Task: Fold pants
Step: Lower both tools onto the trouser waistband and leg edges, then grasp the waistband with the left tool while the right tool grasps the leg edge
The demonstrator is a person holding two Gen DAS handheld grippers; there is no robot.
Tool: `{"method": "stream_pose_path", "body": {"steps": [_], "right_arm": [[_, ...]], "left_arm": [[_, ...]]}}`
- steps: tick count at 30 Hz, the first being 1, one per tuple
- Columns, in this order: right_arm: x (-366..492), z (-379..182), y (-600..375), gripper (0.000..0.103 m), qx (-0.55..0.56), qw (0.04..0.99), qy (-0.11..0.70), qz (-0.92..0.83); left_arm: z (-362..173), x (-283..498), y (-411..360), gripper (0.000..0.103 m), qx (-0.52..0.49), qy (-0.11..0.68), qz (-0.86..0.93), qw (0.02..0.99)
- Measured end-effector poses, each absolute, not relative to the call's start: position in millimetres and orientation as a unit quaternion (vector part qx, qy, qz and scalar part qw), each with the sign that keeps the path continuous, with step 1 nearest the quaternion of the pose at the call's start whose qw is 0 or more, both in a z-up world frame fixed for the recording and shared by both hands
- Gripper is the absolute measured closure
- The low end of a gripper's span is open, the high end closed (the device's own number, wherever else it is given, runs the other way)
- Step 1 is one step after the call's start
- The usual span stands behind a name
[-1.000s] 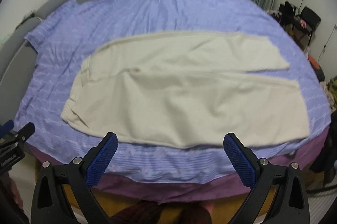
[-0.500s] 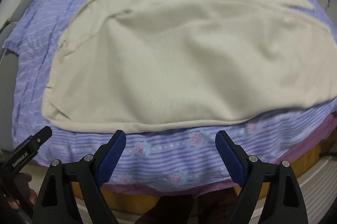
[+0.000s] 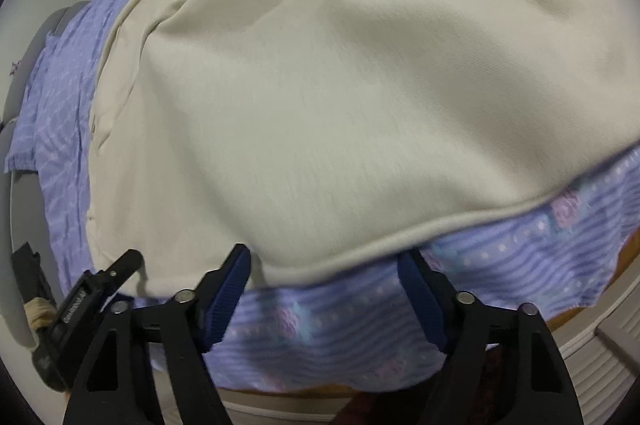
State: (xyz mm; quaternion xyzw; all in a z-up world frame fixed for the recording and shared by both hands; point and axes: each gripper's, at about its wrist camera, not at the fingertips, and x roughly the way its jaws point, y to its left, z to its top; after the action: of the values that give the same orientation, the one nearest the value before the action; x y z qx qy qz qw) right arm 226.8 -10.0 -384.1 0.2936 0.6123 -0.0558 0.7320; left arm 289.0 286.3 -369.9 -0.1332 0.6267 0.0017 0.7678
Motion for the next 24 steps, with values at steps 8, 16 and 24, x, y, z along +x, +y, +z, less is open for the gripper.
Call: {"method": "stream_pose_path", "body": {"steps": [8, 16, 24], "right_arm": [[251, -346, -12, 0.085, 0.255, 0.755, 0.602, -0.058], [249, -250, -24, 0.091, 0.196, 0.814, 0.545, -0.031], [314, -181, -46, 0.091, 0.175, 0.860, 0.478, -0.017]], "left_arm": [[-325, 293, 288, 0.092, -0.171, 0.604, -0.001, 0.779], [-245, 286, 286, 0.095, -0.129, 0.548, 0.004, 0.827], [-190, 349, 272, 0.095, -0.126, 0.483, -0.009, 0.866]]}}
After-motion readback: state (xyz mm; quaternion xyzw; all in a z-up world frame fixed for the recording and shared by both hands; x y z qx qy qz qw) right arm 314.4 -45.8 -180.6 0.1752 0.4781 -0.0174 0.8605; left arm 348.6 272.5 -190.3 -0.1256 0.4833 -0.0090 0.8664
